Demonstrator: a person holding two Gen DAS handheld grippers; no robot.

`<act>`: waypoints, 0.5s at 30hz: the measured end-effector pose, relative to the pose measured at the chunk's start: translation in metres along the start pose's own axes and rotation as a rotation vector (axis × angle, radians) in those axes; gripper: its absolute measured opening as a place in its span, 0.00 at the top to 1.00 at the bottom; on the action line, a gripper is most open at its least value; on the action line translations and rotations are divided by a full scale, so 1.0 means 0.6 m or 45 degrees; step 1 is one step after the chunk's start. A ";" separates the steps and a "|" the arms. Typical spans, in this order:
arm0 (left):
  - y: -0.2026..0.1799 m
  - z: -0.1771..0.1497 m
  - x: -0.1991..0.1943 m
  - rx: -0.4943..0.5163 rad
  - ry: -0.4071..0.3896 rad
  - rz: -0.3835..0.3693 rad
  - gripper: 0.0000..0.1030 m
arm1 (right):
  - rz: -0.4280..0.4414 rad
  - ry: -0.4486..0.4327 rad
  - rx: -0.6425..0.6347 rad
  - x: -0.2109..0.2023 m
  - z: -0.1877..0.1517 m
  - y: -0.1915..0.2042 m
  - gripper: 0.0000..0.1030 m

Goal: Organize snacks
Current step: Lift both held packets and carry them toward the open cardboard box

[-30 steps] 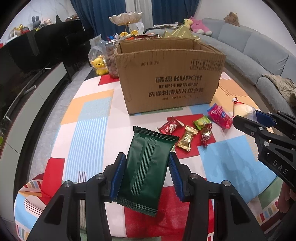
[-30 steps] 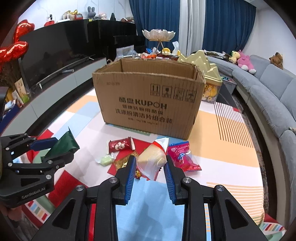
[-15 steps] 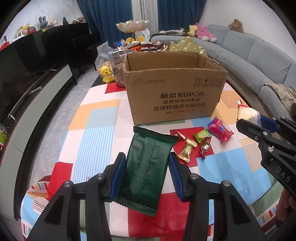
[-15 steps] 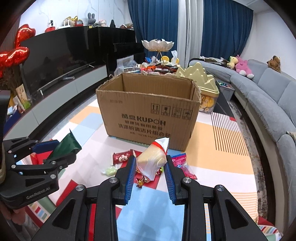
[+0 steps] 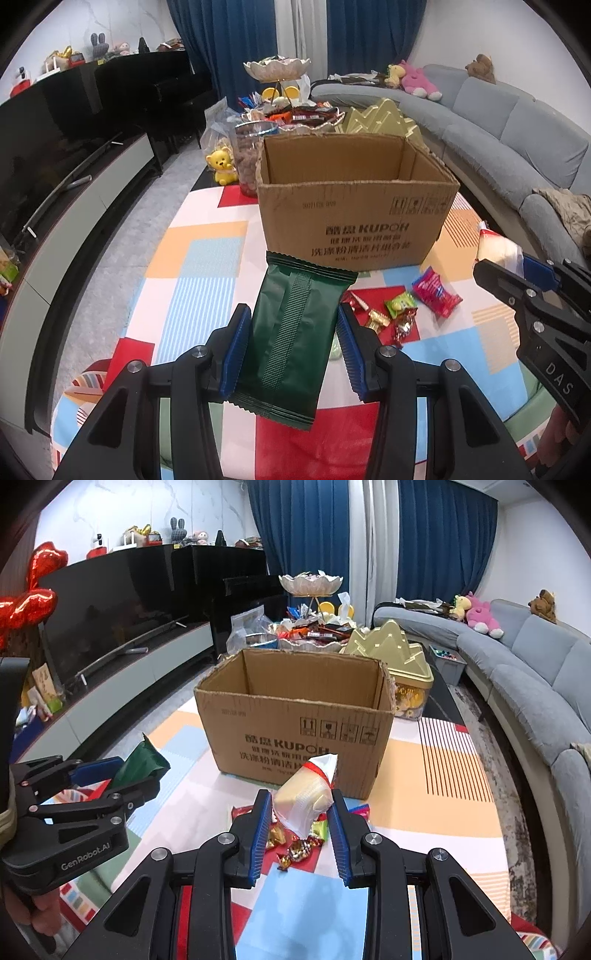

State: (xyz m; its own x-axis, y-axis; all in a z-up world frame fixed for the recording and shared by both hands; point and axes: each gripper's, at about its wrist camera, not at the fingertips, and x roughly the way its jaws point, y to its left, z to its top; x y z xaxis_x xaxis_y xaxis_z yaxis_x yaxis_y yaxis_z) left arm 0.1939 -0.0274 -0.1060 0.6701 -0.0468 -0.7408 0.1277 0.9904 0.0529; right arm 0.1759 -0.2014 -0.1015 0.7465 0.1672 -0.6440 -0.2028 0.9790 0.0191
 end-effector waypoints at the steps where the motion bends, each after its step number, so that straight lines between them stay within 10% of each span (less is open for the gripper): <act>1: 0.000 0.004 0.000 -0.002 -0.002 0.001 0.55 | -0.002 -0.003 0.003 -0.001 0.003 -0.001 0.69; 15: -0.006 0.053 -0.010 -0.015 -0.046 0.008 0.55 | -0.005 -0.054 0.021 -0.013 0.042 -0.004 0.69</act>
State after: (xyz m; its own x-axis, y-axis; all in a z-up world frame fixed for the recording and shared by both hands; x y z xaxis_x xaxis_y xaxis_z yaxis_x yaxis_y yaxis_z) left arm 0.2126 -0.0351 -0.0806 0.6969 -0.0454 -0.7157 0.1153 0.9921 0.0493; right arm 0.1865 -0.2025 -0.0775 0.7738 0.1677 -0.6108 -0.1893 0.9815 0.0297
